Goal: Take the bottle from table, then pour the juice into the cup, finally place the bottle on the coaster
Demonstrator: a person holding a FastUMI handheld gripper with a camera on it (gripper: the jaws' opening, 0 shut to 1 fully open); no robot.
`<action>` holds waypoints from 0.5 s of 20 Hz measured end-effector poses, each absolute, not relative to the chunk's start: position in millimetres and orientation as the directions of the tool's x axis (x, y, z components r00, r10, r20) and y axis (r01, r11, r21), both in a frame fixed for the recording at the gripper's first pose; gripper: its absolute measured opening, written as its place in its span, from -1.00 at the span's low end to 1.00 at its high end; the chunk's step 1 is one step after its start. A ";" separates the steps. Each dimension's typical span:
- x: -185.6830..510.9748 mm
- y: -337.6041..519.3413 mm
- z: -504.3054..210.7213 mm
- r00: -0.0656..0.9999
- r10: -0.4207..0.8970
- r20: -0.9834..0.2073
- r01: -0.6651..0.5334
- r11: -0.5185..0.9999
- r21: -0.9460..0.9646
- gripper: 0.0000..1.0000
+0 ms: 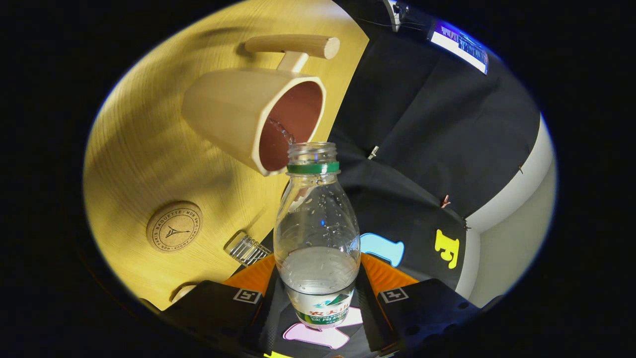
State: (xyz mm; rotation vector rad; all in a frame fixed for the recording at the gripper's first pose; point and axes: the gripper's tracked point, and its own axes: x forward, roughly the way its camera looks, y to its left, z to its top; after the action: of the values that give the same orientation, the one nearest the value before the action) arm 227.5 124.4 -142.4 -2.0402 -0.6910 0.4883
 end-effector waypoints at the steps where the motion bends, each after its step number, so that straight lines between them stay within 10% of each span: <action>1: 228.0 125.8 -142.6 0.764 0.640 -0.076 0.286 -0.442 -0.850 0.42; 10: 219.6 135.5 -139.5 0.735 0.673 -0.082 0.325 -0.455 -0.829 0.42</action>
State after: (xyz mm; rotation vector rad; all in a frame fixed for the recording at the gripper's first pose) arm 219.6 135.5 -139.5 -2.0699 -0.7523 0.5103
